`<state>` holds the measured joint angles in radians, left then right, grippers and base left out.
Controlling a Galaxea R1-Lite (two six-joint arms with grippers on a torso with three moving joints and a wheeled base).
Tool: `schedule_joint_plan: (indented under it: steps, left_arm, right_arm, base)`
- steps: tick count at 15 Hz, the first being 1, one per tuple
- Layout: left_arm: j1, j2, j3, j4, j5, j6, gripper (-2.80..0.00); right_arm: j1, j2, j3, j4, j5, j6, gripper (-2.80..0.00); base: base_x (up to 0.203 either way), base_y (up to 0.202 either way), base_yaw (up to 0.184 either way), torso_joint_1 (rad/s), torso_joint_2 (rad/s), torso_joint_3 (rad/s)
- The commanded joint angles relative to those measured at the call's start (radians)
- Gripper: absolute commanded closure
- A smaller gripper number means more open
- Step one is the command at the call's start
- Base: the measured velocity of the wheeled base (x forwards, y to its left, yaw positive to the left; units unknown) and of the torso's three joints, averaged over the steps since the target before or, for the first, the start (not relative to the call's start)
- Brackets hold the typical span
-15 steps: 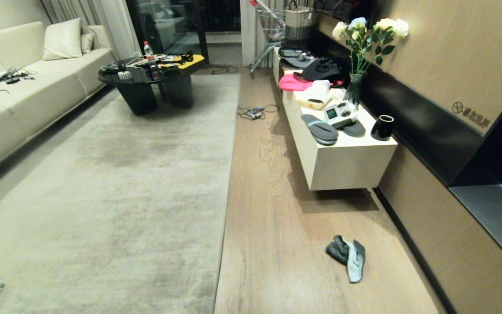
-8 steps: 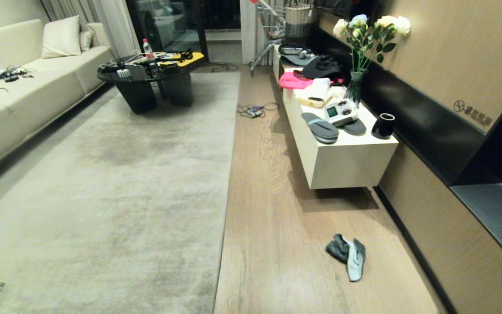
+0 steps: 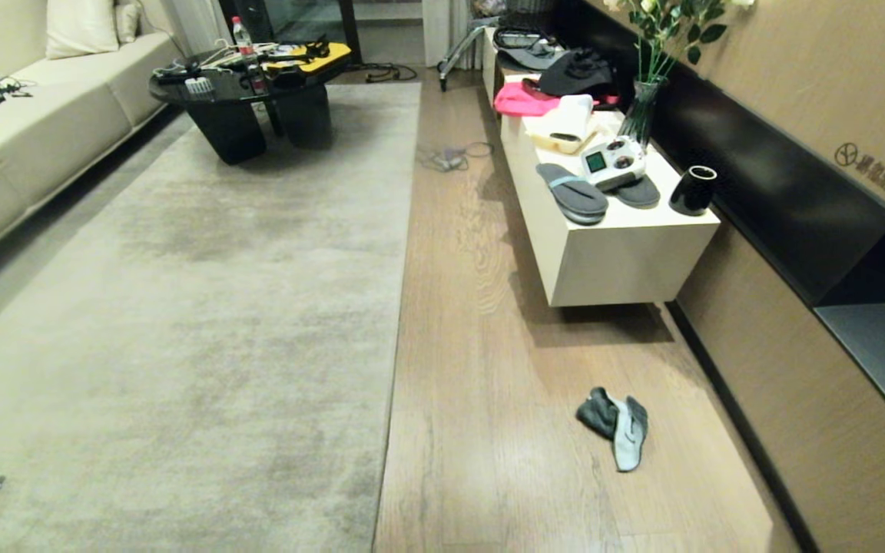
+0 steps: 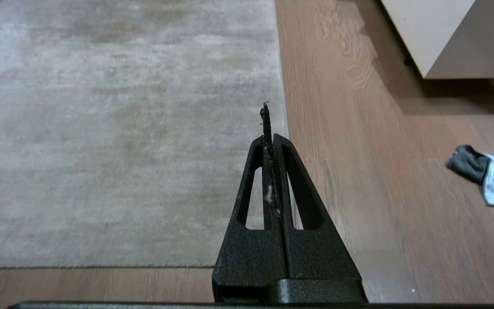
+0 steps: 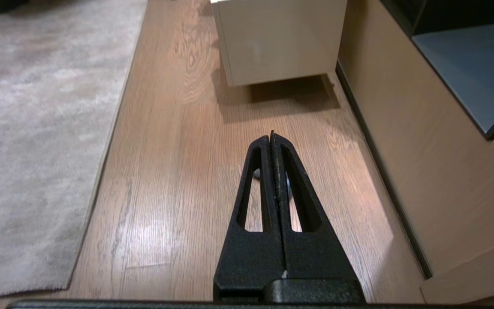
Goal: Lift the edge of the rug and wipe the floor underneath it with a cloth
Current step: Pick up the rag
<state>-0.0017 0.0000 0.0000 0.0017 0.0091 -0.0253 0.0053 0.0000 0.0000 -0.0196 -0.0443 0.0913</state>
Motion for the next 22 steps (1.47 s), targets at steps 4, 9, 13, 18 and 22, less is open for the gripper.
schedule_joint_plan:
  steps: [4,9,13,18,22]
  left_arm:
    - [0.000,0.002,0.000,0.000,0.000,-0.001,0.00]
    - [0.000,0.002,0.000,0.000,0.000,-0.001,0.00]
    - [0.000,0.002,0.000,0.000,0.000,-0.001,0.00]
    - [0.000,0.002,0.000,0.000,0.000,-0.001,0.00]
    - [0.000,0.002,0.000,0.000,-0.001,-0.001,0.00]
  right_arm:
    - [0.001,0.002,0.000,0.000,0.000,0.001,0.00]
    - [0.001,0.000,0.000,0.000,0.000,-0.001,0.00]
    - [0.001,0.000,0.000,0.000,0.000,0.001,0.00]
    - [0.001,0.000,0.000,0.000,0.000,0.000,0.00]
    - [0.001,0.000,0.000,0.000,0.000,0.000,0.00]
  base:
    - [0.000,0.000,0.000,0.000,0.00,-0.195]
    - [0.000,0.000,0.000,0.003,0.00,-0.197]
    - [0.000,0.000,0.000,-0.001,0.00,-0.198]
    - [0.000,0.000,0.000,0.005,0.00,-0.195]
    - [0.000,0.000,0.000,0.001,0.00,-0.196]
